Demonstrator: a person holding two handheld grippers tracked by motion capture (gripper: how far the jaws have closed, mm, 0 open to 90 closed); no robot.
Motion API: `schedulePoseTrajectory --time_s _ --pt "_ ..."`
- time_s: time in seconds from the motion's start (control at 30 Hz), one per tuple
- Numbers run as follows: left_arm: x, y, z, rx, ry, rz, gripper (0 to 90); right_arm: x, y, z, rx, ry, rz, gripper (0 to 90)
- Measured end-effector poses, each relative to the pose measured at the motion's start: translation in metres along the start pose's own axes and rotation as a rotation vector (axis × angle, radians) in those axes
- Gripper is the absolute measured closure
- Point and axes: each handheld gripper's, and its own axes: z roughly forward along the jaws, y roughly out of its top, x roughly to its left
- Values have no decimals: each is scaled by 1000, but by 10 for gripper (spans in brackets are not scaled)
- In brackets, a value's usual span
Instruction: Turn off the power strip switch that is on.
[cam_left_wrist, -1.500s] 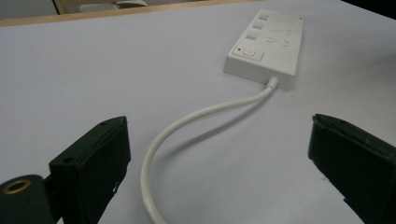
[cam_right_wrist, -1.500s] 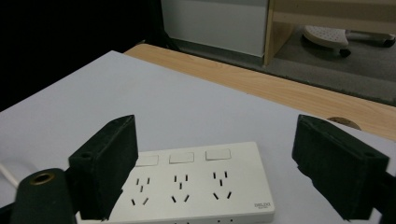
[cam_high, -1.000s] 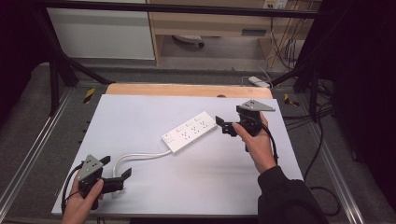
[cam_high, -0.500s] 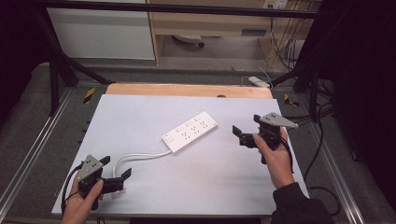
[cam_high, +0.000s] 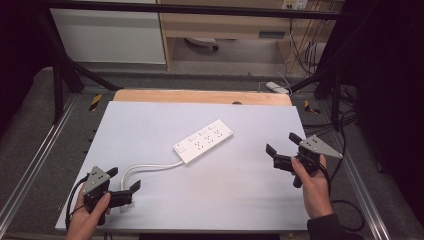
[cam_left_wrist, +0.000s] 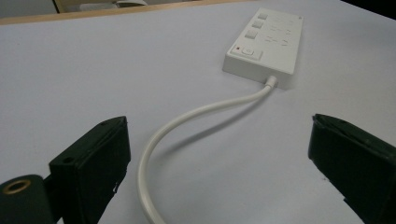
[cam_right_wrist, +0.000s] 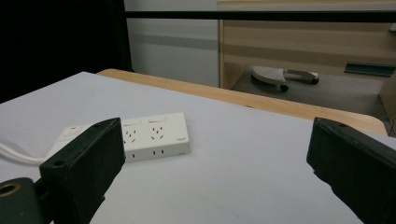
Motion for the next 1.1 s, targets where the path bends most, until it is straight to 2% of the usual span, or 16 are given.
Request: schedulePoseTrajectory --time_s 0.23,0.37,0.67,0.87,1.1 --pt "0 0 -1 -6 1 -4 58 -5 -20 -12 -31 -32 -9 24" --pt "0 0 0 -9 -1 -8 58 -5 -30 -15 -30 -32 -15 22" --pt "0 0 -1 -10 1 -3 58 -2 -57 -14 3 14 -9 24" --pt "-1 1 -1 -12 -3 -4 58 5 -73 -4 55 63 2 27" --pt "0 1 -1 -15 -6 -9 58 22 -85 17 196 117 -48 29"
